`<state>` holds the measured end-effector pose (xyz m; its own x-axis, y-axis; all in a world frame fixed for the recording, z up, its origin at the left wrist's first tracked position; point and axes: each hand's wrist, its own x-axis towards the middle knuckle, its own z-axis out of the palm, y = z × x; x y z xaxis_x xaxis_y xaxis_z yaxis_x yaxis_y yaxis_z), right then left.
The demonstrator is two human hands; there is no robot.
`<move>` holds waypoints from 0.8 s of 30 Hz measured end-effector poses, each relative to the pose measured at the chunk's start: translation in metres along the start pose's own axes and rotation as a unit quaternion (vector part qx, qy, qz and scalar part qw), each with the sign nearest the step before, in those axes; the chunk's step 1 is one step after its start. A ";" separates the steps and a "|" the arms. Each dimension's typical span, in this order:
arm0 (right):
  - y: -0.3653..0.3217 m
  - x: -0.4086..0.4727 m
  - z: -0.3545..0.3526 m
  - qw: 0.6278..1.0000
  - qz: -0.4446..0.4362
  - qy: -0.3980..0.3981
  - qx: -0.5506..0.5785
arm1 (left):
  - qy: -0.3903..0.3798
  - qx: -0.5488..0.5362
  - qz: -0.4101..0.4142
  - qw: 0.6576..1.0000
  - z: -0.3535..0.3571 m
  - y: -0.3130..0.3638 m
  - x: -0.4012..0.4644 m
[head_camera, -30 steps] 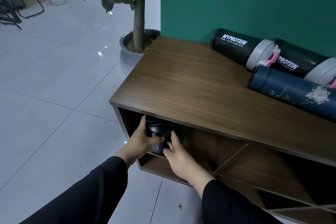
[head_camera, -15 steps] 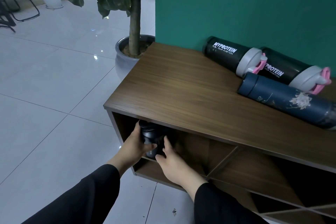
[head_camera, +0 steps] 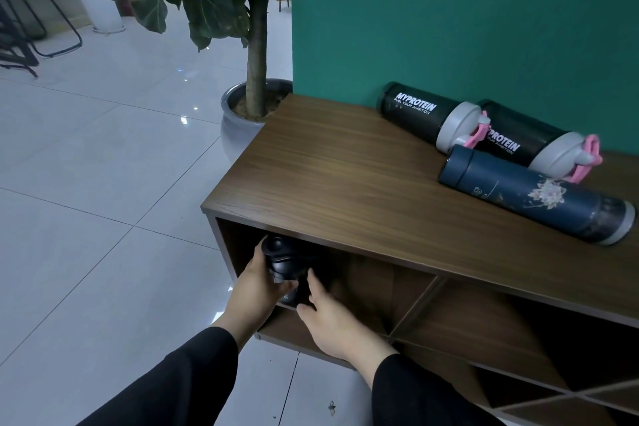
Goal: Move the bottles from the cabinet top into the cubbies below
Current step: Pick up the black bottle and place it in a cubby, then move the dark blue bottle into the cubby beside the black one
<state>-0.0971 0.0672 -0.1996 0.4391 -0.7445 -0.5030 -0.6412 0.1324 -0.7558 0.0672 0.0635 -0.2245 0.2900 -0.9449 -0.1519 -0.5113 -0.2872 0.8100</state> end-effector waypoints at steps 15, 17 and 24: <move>-0.038 -0.122 -0.091 0.800 -0.400 0.431 -0.116 | -0.032 0.021 -0.041 0.998 0.057 0.055 -0.084; -0.038 -0.136 -0.147 0.771 -0.371 0.495 -0.155 | -0.047 -0.009 -0.019 0.999 0.065 0.079 -0.090; -0.013 -0.141 -0.278 0.829 0.032 0.393 -0.397 | -0.037 -0.063 0.044 0.996 0.065 0.132 -0.112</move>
<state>-0.3256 -0.0114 -0.0025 0.0421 -0.9901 0.1337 -0.9964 -0.0514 -0.0671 -0.0856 0.1214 -0.1373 0.1865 -0.9757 -0.1150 -0.4252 -0.1857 0.8858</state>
